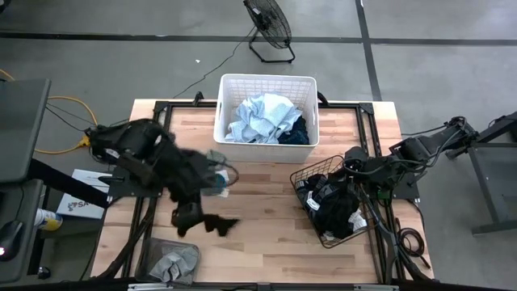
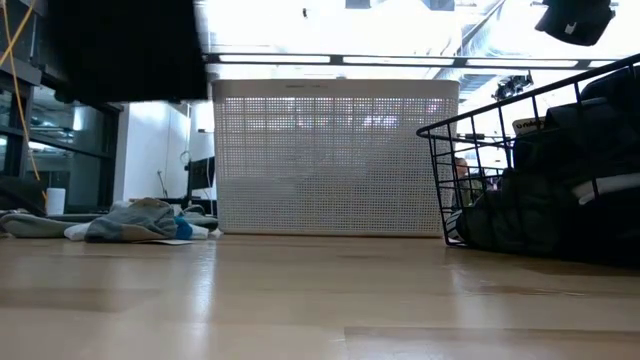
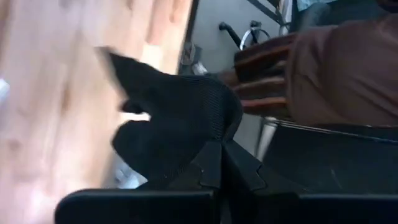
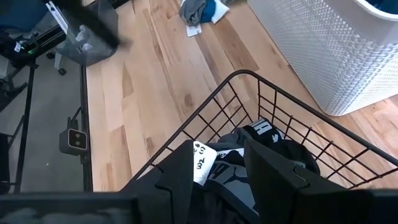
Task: Pick & Place Cloths
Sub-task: Put the black sock into the black bin
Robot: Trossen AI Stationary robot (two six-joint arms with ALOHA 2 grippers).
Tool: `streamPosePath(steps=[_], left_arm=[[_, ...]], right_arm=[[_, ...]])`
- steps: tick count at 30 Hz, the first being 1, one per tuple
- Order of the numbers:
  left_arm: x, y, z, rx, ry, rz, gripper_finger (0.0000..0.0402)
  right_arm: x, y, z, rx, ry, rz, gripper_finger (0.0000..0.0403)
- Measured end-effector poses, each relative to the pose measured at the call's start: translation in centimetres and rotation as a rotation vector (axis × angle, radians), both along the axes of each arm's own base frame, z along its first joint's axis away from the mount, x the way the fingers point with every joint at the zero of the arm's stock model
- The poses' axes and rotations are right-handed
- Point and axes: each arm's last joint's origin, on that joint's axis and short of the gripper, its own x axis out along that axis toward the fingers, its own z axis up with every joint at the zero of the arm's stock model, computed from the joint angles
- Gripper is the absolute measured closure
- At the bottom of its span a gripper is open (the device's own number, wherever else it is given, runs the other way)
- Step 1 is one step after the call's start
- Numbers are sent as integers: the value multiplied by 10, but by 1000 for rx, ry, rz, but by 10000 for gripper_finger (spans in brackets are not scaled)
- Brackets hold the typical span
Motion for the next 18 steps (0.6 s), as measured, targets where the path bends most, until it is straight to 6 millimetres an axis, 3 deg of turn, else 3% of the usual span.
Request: streamPosePath(steps=[18], left_arm=[[-59,-74,5,-177,295,-44,401]], right_arm=[[0,0,0,-5,7,16,269]])
